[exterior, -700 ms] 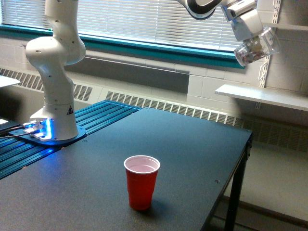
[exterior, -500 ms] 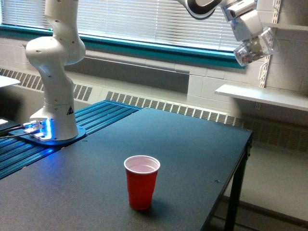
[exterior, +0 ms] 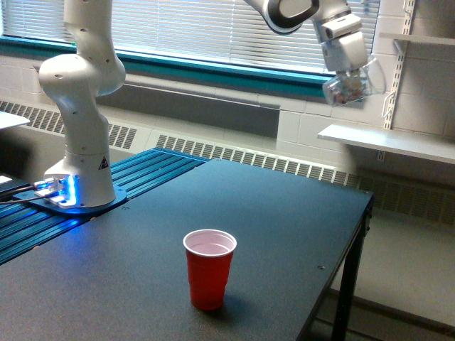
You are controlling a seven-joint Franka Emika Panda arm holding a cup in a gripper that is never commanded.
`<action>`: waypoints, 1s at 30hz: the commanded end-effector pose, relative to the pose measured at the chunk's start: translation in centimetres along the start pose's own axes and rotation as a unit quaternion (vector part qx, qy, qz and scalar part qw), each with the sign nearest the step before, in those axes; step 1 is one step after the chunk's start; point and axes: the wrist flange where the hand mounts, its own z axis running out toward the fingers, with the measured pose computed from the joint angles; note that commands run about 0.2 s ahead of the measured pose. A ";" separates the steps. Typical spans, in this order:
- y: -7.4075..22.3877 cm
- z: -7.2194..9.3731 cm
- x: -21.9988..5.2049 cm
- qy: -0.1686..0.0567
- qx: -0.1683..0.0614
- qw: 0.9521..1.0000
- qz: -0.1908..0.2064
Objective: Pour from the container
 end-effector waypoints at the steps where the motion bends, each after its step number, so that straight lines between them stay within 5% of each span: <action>1: 8.3 -0.2 2.5 -0.003 -0.046 0.996 0.075; 13: 19.0 0.5 1.5 -0.021 -0.112 0.980 0.164; 30: 27.6 -0.2 -1.4 -0.038 -0.148 0.954 0.256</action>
